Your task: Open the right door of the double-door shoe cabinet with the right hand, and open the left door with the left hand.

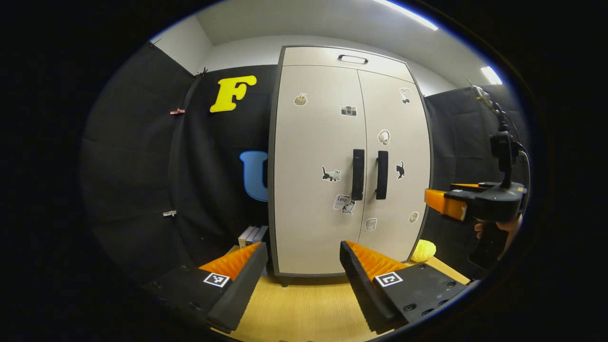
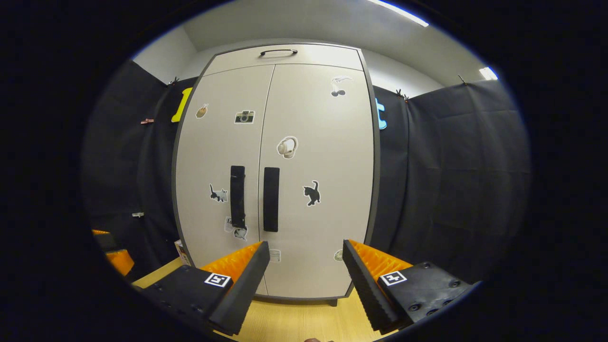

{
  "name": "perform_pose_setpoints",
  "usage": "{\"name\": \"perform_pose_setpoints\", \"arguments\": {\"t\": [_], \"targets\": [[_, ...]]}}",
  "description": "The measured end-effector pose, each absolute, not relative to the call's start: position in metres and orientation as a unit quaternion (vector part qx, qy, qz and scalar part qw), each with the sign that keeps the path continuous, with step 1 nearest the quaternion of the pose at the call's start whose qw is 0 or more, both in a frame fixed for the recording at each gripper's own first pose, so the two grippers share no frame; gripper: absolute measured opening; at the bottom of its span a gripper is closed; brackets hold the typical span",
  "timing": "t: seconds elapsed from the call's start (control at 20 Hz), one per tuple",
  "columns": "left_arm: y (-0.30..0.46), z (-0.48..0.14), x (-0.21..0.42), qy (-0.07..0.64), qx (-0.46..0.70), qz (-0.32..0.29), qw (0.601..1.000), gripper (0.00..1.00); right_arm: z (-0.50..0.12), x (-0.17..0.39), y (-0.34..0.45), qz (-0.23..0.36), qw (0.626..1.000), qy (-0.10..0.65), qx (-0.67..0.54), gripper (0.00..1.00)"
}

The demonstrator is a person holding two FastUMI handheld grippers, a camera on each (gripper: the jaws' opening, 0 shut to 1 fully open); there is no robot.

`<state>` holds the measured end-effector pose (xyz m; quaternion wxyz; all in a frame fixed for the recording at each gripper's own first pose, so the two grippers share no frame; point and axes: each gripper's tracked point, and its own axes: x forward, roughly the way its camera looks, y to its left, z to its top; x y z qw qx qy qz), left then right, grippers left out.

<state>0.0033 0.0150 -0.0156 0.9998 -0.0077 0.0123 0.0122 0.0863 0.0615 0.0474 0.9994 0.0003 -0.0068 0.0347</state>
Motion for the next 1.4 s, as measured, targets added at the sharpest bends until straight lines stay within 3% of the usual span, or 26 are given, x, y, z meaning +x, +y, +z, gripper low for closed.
{"name": "perform_pose_setpoints", "arguments": {"t": [0.65, 1.25, 1.4], "targets": [[0.059, -0.037, -0.013, 0.025, 0.006, 0.062, 0.998, 0.95, 0.093, 0.196, 0.120, 0.050, 0.998, -0.034, -0.010, 0.97], [0.084, -0.043, -0.024, 0.032, 0.000, 0.103, 0.994, 0.95, 0.058, 0.242, 0.133, 0.060, 0.998, 0.011, -0.011, 0.97], [0.084, -0.044, -0.024, 0.031, 0.001, 0.103, 0.994, 0.95, 0.059, 0.244, 0.128, 0.053, 0.998, 0.007, -0.016, 0.86]]}}
